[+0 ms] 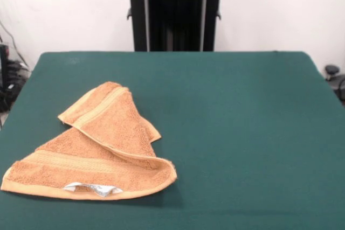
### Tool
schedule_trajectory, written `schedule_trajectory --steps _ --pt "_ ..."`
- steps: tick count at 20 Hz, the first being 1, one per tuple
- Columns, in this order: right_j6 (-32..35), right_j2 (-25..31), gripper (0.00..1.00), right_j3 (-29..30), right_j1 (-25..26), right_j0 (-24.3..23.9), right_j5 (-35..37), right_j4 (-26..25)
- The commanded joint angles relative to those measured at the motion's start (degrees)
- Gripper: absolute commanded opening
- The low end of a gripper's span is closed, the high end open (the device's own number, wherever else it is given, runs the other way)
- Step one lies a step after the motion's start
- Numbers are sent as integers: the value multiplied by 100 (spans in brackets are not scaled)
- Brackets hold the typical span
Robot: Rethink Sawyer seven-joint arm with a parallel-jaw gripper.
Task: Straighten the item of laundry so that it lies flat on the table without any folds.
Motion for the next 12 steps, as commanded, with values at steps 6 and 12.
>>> schedule_trajectory --steps 6,12 --pt "296 155 100 288 -144 -124 -124 -12" --pt "-1227 2857 100 1887 75 -2588 -2064 1395"
